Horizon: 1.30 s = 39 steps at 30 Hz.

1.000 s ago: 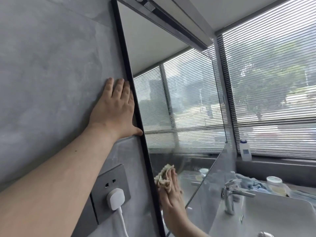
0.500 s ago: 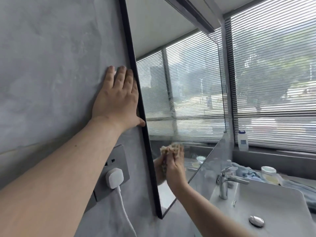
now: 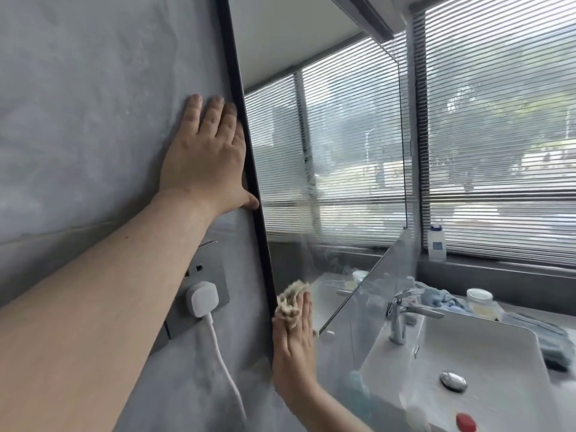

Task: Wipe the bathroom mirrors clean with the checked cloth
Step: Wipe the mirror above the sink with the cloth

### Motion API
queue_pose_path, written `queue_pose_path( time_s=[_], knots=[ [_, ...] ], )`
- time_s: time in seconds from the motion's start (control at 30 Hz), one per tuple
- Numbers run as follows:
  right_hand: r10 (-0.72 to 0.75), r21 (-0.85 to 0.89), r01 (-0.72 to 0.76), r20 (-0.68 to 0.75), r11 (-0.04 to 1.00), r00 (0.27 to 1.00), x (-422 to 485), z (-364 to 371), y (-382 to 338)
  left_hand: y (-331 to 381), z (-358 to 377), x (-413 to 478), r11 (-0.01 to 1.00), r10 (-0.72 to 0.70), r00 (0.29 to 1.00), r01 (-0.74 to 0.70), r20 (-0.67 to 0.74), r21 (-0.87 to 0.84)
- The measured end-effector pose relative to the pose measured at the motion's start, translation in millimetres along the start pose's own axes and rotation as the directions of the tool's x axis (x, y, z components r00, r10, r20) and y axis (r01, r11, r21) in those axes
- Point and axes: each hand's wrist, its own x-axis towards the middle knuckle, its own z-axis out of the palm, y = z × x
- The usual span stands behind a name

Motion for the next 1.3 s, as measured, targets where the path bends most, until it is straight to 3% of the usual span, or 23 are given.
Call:
queue_pose_path(
  time_s=[0.1, 0.23, 0.47, 0.6, 0.67, 0.8, 0.9, 1.0, 1.07, 1.17, 1.23, 1.3],
  knots=[
    [0.095, 0.054, -0.094, -0.008, 0.994, 0.995, -18.8, 4.5, 36.9, -0.4, -0.9, -1.0, 1.0, 0.003, 1.0, -0.003, 0.008, -0.001],
    [0.178, 0.112, -0.176, -0.013, 0.978, 0.984, -4.5, 1.6, 35.1, -0.7, -1.9, -1.6, 1.0, 0.003, 1.0, -0.003, 0.021, 0.011],
    [-0.003, 0.103, 0.011, -0.073, 0.995, 0.997, 48.8, -19.7, 21.1, -0.7, 0.0, -0.5, 1.0, 0.007, 1.0, -0.008, 0.024, 0.025],
    [0.285, 0.291, -0.228, -0.174, 0.929, 0.942, 129.6, -34.6, 99.1, -0.3, 1.4, 0.6, 1.0, 0.011, 1.0, -0.011, 0.027, 0.023],
    [0.367, 0.367, -0.276, -0.206, 0.889, 0.907, 166.4, -35.4, 154.3, 0.7, 0.9, 1.5, 1.0, 0.016, 0.999, -0.016, 0.031, 0.025],
    [0.445, 0.444, -0.311, -0.237, 0.84, 0.864, 173.3, -51.6, 122.0, 0.6, 2.3, 0.9, 0.999, 0.008, 1.0, -0.009, 0.02, 0.035],
    [0.352, 0.384, -0.248, -0.227, 0.889, 0.908, 153.5, -52.9, 89.1, 1.0, 0.7, 1.1, 1.0, 0.006, 1.0, -0.006, 0.017, 0.027],
    [0.029, 0.16, 0.006, -0.217, 0.987, 0.976, 110.4, -39.2, 52.0, 0.6, 0.6, 0.9, 1.0, -0.003, 1.0, 0.002, 0.013, 0.02],
    [-0.201, -0.032, 0.199, -0.135, 0.98, 0.97, 80.9, -29.0, 33.7, 0.8, 0.2, 0.7, 1.0, -0.003, 1.0, 0.003, 0.01, 0.01],
    [-0.372, -0.132, 0.361, -0.071, 0.923, 0.926, 74.5, -26.9, 27.6, 0.6, 1.5, 0.5, 1.0, -0.003, 1.0, 0.003, 0.005, 0.011],
    [-0.311, -0.041, 0.308, -0.166, 0.95, 0.936, 89.7, -36.8, 17.0, 0.9, 2.8, 0.9, 1.0, -0.003, 1.0, 0.003, 0.007, 0.02],
    [-0.084, 0.225, 0.137, -0.229, 0.965, 0.97, 117.8, -52.8, 17.1, 0.9, 3.4, 1.1, 1.0, -0.004, 1.0, 0.004, 0.008, 0.021]
  ],
)
